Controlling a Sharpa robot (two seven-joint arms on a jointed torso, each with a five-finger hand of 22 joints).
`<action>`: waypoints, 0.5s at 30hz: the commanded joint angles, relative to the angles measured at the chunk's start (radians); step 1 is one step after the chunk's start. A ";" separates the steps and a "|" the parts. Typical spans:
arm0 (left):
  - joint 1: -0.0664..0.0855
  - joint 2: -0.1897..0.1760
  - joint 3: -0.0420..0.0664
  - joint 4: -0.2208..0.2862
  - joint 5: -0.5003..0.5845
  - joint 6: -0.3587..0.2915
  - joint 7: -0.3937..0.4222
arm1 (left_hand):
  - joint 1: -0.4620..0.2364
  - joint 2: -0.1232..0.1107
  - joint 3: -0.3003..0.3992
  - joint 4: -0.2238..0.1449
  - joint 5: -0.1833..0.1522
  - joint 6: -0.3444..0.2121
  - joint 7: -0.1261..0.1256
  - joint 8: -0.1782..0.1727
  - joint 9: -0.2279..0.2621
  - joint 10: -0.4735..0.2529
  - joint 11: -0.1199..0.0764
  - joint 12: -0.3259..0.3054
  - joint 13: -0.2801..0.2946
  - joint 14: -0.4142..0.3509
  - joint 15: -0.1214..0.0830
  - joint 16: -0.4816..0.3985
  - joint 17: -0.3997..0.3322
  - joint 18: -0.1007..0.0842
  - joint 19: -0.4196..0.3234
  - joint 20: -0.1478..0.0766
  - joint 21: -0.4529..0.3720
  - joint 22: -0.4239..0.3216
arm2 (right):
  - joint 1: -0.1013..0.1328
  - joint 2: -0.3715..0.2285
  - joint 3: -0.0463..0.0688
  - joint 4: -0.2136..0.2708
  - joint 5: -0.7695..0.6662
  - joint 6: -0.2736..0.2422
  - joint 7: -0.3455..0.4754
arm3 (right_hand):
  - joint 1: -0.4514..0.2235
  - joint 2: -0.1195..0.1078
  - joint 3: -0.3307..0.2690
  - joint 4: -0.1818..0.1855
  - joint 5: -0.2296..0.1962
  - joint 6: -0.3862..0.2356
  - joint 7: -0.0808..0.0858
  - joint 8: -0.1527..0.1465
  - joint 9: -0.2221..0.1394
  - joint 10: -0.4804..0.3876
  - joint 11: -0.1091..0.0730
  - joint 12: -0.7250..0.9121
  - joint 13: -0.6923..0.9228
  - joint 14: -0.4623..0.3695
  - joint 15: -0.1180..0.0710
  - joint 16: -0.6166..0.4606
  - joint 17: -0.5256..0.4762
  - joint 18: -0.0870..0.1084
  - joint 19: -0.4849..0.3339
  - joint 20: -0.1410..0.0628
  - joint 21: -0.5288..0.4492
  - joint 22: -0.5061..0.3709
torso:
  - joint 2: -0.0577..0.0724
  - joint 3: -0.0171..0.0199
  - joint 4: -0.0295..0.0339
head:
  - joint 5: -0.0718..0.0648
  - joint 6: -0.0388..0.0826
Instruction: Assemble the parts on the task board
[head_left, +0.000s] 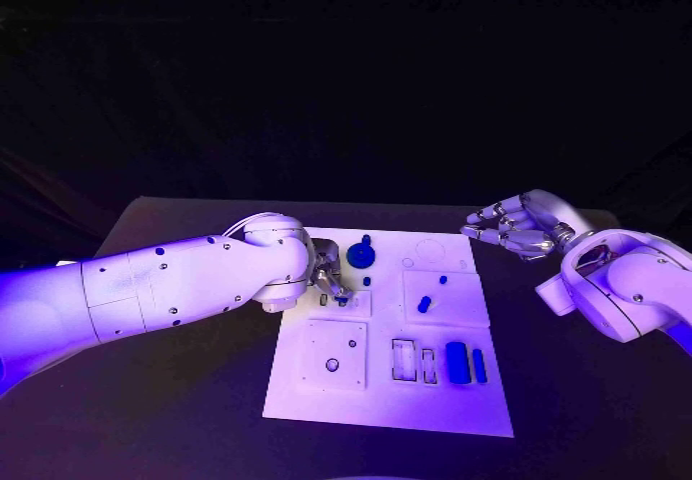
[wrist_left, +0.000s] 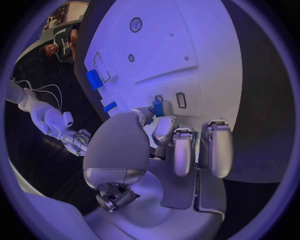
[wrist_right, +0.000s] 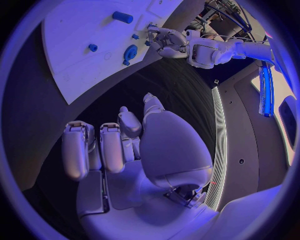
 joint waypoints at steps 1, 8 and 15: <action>-0.004 -0.001 -0.002 0.002 -0.020 0.039 -0.066 | -0.008 0.006 0.140 -0.135 -0.009 -0.001 -0.007 0.005 0.002 0.006 -0.003 -0.005 0.000 0.104 0.003 0.003 0.263 -0.005 0.045 0.005 0.004 0.160 | -0.001 0.001 0.000 0.001 -0.004 0.016 0.004 | -0.001 0.006 -0.006 -0.002 -0.007 0.007 -0.003 0.002 0.001 0.000 -0.007 -0.005 -0.001 0.048 -0.008 -0.003 0.000 0.016 -0.005 -0.004 -0.005 0.052 | 0.000 -0.0006 -0.0011 | 0.001 -0.001; -0.004 -0.005 -0.002 0.005 -0.021 0.056 -0.067 | -0.008 0.006 0.140 -0.136 -0.010 -0.001 -0.007 0.005 0.003 0.005 -0.003 -0.005 -0.001 0.104 0.003 0.003 0.263 -0.005 0.045 0.005 0.004 0.160 | -0.003 0.001 0.000 0.000 -0.005 0.018 0.004 | -0.001 0.006 -0.006 -0.002 -0.007 0.007 -0.003 0.002 0.001 0.000 -0.007 -0.005 -0.001 0.048 -0.008 -0.003 0.000 0.016 -0.005 -0.004 -0.005 0.052 | 0.000 -0.0009 0.0003 | 0.000 -0.002; -0.005 -0.008 -0.002 0.008 -0.021 0.066 -0.068 | -0.008 0.006 0.142 -0.139 -0.012 -0.001 -0.008 0.005 0.003 0.006 -0.003 -0.004 0.000 0.104 0.002 0.003 0.263 -0.005 0.046 0.005 0.005 0.161 | -0.003 0.002 0.000 -0.001 -0.005 0.019 0.004 | -0.001 0.007 -0.007 -0.002 -0.009 0.007 -0.003 0.002 0.001 0.000 -0.007 -0.005 -0.001 0.048 -0.008 -0.004 0.000 0.016 -0.005 -0.004 -0.005 0.052 | 0.000 -0.0006 -0.0006 | 0.002 -0.004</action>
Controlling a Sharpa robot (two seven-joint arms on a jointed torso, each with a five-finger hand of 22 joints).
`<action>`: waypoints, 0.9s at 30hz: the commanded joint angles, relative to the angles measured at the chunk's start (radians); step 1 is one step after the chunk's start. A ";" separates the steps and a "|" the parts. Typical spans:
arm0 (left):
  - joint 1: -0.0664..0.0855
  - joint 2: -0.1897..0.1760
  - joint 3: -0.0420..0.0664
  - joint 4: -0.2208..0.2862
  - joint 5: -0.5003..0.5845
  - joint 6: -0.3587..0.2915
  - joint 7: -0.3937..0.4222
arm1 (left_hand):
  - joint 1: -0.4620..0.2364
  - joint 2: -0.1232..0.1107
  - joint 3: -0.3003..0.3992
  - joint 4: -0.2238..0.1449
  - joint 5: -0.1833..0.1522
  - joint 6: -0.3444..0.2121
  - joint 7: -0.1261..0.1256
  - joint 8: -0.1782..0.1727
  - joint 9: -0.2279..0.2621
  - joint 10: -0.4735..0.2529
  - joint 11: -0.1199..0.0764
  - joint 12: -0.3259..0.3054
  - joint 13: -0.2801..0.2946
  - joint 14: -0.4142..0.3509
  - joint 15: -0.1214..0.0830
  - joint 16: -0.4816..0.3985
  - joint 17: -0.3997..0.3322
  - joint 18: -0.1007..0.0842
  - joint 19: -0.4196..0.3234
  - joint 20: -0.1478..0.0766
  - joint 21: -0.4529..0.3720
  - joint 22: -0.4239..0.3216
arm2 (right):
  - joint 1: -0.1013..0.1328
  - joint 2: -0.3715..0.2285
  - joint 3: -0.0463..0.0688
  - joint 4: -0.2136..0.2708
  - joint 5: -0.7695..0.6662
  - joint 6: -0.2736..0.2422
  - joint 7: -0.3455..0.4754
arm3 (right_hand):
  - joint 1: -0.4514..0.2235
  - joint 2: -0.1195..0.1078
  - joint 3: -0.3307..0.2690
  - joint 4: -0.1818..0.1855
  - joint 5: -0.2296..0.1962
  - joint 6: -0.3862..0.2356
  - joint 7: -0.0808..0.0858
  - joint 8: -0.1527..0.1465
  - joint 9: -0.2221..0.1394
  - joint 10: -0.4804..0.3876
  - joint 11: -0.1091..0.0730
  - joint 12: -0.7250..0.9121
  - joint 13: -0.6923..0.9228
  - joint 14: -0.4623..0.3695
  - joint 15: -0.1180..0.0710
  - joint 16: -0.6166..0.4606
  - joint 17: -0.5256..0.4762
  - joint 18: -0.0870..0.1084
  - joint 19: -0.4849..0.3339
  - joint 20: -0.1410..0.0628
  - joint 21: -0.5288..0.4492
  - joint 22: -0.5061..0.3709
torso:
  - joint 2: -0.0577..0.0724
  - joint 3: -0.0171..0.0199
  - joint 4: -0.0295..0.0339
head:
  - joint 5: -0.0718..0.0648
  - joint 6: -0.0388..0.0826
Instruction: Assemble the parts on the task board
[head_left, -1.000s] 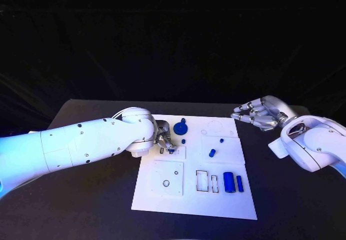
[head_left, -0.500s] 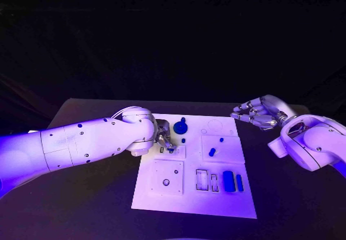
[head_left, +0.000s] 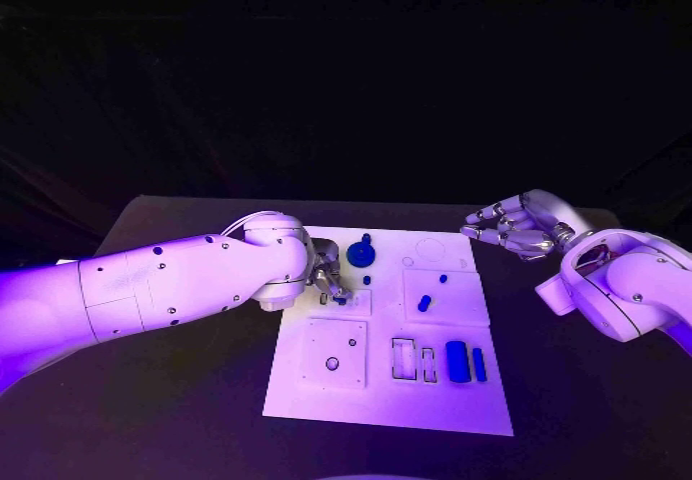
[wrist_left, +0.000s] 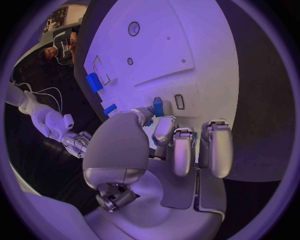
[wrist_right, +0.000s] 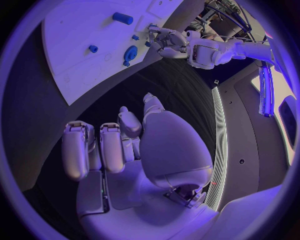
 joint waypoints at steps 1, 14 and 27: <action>-0.005 -0.002 -0.003 0.001 -0.007 0.041 -0.069 | 0.004 0.010 0.126 -0.123 -0.003 -0.001 -0.004 0.005 0.001 0.006 -0.003 -0.004 0.000 0.103 0.002 0.003 0.263 -0.006 0.046 0.005 0.005 0.161 | -0.001 0.001 0.000 0.000 -0.004 0.015 0.004 | -0.001 0.007 -0.008 -0.002 -0.010 0.007 -0.003 0.002 0.001 0.000 -0.007 -0.006 -0.002 0.048 -0.008 -0.004 0.000 0.016 -0.005 -0.004 -0.005 0.052 | 0.000 0.0000 -0.0004 | 0.002 -0.001; -0.005 -0.005 -0.003 0.005 -0.007 0.062 -0.070 | 0.003 0.010 0.128 -0.125 -0.004 0.000 -0.004 0.005 0.002 0.008 -0.003 -0.002 0.002 0.103 0.002 0.003 0.263 -0.007 0.049 0.005 0.007 0.165 | -0.002 0.000 0.000 0.001 -0.005 0.016 0.004 | -0.001 0.007 -0.008 -0.002 -0.010 0.007 -0.003 0.002 0.001 0.000 -0.007 -0.006 -0.002 0.048 -0.008 -0.004 0.000 0.016 -0.005 -0.004 -0.005 0.052 | 0.000 0.0011 -0.0008 | 0.001 -0.004; -0.005 -0.004 -0.003 0.002 -0.005 0.077 -0.072 | -0.006 0.008 0.128 -0.126 -0.007 0.005 -0.005 0.008 0.005 0.011 -0.004 0.001 0.005 0.103 0.002 0.003 0.263 -0.007 0.050 0.004 0.009 0.167 | -0.002 -0.002 0.000 0.003 -0.005 0.016 0.003 | -0.001 0.007 -0.008 -0.002 -0.010 0.007 -0.003 0.002 0.001 0.000 -0.007 -0.006 -0.002 0.048 -0.008 -0.004 0.000 0.016 -0.005 -0.004 -0.005 0.052 | 0.000 0.0013 -0.0011 | -0.001 -0.005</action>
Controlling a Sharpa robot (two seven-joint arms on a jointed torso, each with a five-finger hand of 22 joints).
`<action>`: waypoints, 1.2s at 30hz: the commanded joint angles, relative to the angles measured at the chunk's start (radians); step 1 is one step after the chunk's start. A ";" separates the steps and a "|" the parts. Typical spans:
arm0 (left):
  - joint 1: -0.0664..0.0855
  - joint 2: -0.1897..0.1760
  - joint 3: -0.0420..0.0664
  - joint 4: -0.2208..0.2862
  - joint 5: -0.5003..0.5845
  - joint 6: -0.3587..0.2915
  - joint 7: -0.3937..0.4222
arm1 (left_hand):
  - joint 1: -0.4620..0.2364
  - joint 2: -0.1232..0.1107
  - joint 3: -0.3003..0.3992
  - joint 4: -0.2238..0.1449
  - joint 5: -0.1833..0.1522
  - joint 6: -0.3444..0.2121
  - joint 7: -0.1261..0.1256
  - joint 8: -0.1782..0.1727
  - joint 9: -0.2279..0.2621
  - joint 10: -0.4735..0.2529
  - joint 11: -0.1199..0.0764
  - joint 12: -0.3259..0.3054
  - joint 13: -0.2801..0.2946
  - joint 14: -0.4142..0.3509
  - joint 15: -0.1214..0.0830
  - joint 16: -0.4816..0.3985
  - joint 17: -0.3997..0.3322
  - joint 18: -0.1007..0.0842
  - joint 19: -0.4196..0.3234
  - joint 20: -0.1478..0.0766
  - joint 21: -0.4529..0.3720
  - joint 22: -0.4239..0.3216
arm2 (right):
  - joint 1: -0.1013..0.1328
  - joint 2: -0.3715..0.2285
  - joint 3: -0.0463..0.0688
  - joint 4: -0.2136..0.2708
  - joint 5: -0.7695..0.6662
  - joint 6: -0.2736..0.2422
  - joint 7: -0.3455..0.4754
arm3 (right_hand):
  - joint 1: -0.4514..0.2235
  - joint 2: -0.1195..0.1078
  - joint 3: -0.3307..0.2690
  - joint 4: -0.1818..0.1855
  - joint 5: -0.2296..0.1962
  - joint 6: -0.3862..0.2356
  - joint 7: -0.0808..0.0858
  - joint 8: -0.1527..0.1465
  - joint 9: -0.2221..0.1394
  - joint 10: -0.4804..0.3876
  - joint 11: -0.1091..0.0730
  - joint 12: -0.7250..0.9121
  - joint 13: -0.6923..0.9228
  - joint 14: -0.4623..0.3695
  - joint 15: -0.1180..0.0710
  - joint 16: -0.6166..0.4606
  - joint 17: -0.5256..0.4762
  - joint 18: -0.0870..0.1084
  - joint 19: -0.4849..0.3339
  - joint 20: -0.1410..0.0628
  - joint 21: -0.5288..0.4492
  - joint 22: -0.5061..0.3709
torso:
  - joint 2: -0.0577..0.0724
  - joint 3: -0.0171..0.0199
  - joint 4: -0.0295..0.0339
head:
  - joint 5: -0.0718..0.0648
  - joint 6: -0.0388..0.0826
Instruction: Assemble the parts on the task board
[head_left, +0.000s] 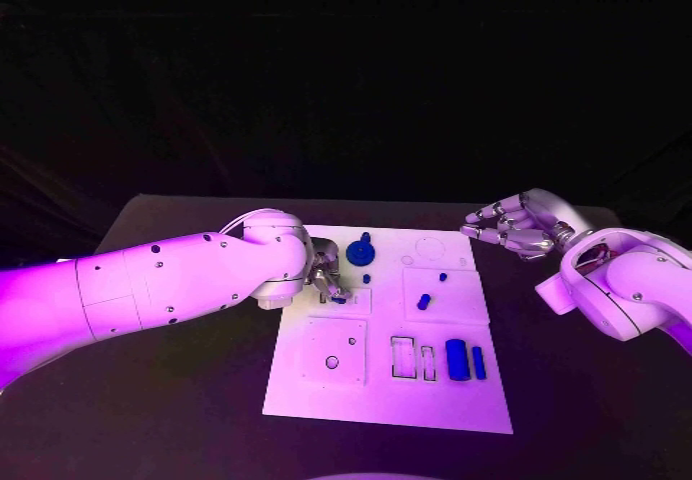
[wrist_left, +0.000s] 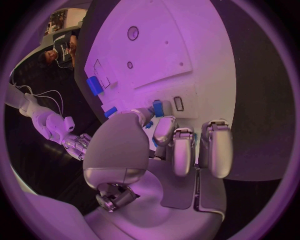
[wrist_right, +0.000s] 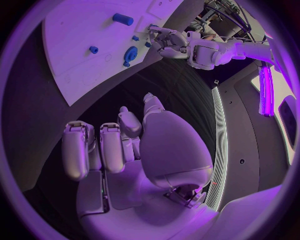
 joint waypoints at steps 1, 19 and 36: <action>-0.006 0.001 -0.005 -0.003 0.003 0.046 -0.075 | -0.012 0.005 0.126 -0.124 0.000 0.006 -0.006 0.006 0.004 0.008 0.000 0.001 0.002 0.103 0.002 0.003 0.263 -0.007 0.050 0.004 0.005 0.168 | -0.001 -0.001 0.000 0.002 -0.004 0.012 0.003 | -0.001 0.007 -0.005 0.001 -0.004 0.004 0.000 0.002 0.002 0.000 -0.007 -0.006 -0.001 0.048 -0.008 -0.004 0.000 0.016 -0.005 -0.004 -0.005 0.052 | 0.000 0.0000 0.0003 | -0.001 -0.001; -0.006 0.018 -0.005 -0.027 0.017 0.055 -0.074 | -0.119 0.019 0.073 -0.083 -0.003 0.033 -0.014 0.004 0.010 0.016 -0.006 0.010 0.009 0.103 -0.003 0.003 0.263 -0.009 0.055 0.000 0.008 0.176 | 0.000 -0.004 0.000 0.010 0.001 0.017 0.001 | -0.001 0.007 -0.005 0.001 -0.004 0.004 0.000 0.002 0.002 0.000 -0.007 -0.006 -0.001 0.048 -0.008 -0.004 0.000 0.016 -0.005 -0.004 -0.005 0.052 | 0.000 0.0002 -0.0005 | -0.001 -0.003; -0.006 0.027 -0.005 -0.037 0.025 0.090 -0.074 | -0.189 0.004 0.037 -0.061 0.003 0.047 -0.018 -0.002 0.011 0.015 -0.010 0.008 0.007 0.103 -0.006 0.003 0.263 -0.010 0.057 -0.003 0.009 0.179 | 0.000 -0.008 0.000 0.022 -0.003 0.026 0.005 | -0.001 0.009 -0.007 0.002 -0.005 0.005 0.000 0.002 0.002 0.000 -0.008 -0.005 -0.001 0.047 -0.009 -0.007 -0.005 0.017 -0.008 -0.004 -0.008 0.048 | 0.000 -0.0014 0.0020 | -0.004 -0.007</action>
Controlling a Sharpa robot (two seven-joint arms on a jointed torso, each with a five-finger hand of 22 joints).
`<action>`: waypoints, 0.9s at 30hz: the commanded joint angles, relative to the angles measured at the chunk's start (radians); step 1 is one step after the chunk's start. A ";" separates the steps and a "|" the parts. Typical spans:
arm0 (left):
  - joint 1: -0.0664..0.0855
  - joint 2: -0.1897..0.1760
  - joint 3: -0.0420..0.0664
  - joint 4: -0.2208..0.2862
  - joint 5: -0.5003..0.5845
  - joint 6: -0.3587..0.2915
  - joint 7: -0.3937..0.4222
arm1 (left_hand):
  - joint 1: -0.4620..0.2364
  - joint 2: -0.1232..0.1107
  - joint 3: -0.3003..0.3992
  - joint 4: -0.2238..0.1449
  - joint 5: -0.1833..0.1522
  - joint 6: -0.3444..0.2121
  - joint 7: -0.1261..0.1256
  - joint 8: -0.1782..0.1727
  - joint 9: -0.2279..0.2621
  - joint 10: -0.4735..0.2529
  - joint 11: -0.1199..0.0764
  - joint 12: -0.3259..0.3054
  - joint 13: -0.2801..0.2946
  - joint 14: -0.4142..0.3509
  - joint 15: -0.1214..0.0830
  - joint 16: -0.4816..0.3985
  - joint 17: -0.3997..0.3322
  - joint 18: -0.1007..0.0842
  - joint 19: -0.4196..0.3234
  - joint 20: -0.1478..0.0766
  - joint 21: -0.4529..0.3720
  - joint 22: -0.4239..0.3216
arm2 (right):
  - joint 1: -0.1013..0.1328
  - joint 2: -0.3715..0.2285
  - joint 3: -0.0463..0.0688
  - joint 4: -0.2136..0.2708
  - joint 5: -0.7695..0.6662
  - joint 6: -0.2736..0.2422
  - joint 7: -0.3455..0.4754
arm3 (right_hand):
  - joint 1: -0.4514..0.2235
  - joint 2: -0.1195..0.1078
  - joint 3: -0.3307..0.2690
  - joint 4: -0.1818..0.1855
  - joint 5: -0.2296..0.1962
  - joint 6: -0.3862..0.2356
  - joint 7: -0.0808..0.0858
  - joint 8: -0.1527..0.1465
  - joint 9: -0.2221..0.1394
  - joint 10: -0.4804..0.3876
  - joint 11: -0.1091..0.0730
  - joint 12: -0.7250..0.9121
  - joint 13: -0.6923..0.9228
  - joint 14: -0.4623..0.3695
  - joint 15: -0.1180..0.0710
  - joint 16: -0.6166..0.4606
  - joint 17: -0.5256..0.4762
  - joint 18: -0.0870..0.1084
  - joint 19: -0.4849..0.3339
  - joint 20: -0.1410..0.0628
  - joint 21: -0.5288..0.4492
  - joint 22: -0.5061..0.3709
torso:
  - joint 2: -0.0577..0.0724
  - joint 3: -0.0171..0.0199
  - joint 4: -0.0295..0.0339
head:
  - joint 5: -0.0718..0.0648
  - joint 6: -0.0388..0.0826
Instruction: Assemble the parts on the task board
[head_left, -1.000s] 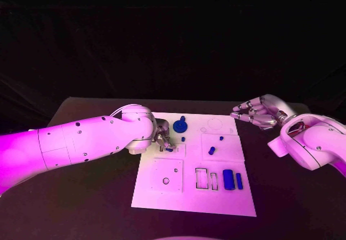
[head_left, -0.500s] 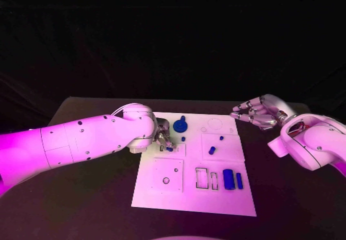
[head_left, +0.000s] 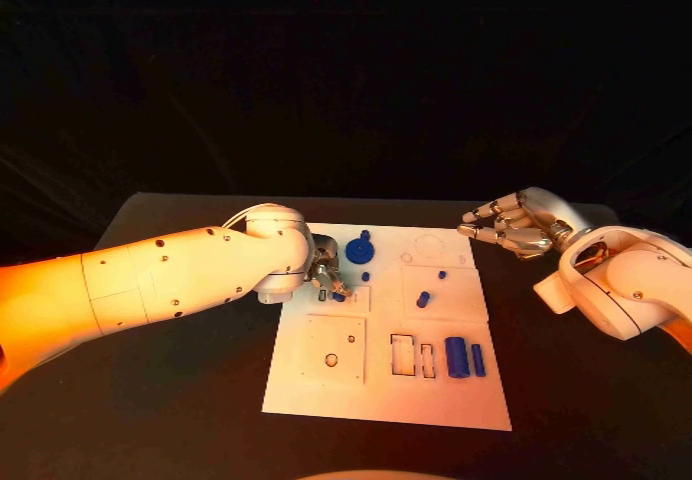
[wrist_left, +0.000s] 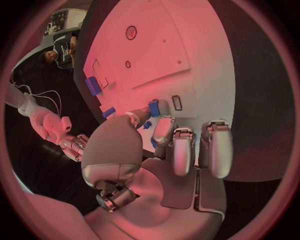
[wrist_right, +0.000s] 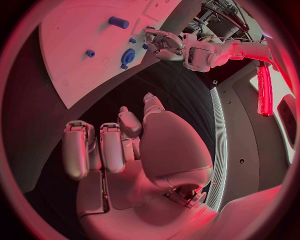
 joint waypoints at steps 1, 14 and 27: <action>-0.009 0.003 -0.008 -0.001 0.019 0.055 -0.073 | -0.015 0.000 -0.008 0.002 0.006 0.005 0.004 -0.002 0.002 0.004 -0.006 0.004 -0.001 0.103 -0.006 0.003 0.263 -0.010 0.057 -0.003 0.005 0.180 | 0.000 0.000 0.000 0.002 -0.005 0.016 0.006 | -0.001 0.009 -0.007 0.002 -0.005 0.005 0.000 0.002 0.001 0.000 -0.008 -0.005 -0.001 0.047 -0.009 -0.007 -0.002 0.017 -0.004 0.000 -0.003 0.047 | -0.001 -0.0004 0.0006 | 0.000 -0.002; -0.009 0.005 -0.008 -0.009 0.019 0.067 -0.074 | -0.051 -0.001 -0.022 0.019 0.005 0.014 0.001 0.005 0.008 0.005 -0.009 0.005 -0.001 0.103 -0.009 0.003 0.263 -0.011 0.060 -0.006 0.008 0.185 | 0.000 -0.004 0.000 0.008 -0.005 0.017 0.008 | -0.001 0.009 -0.008 0.002 -0.005 0.005 0.000 0.002 0.001 -0.001 -0.008 -0.007 -0.002 0.047 -0.009 -0.009 -0.004 0.017 -0.007 -0.001 -0.005 0.044 | 0.000 0.0002 -0.0001 | 0.001 -0.002; -0.009 0.007 -0.008 -0.017 0.019 0.071 -0.074 | -0.064 0.003 -0.026 0.028 0.006 0.016 -0.001 0.008 0.011 0.007 -0.010 0.008 0.002 0.103 -0.010 0.003 0.263 -0.011 0.061 -0.007 0.009 0.187 | 0.000 -0.008 0.000 0.011 0.003 0.018 0.009 | -0.001 0.009 -0.008 0.002 -0.005 0.005 0.000 0.002 0.001 0.000 -0.008 -0.006 -0.002 0.047 -0.009 -0.009 -0.004 0.018 -0.007 -0.001 -0.006 0.043 | -0.001 0.0000 -0.0006 | 0.001 -0.002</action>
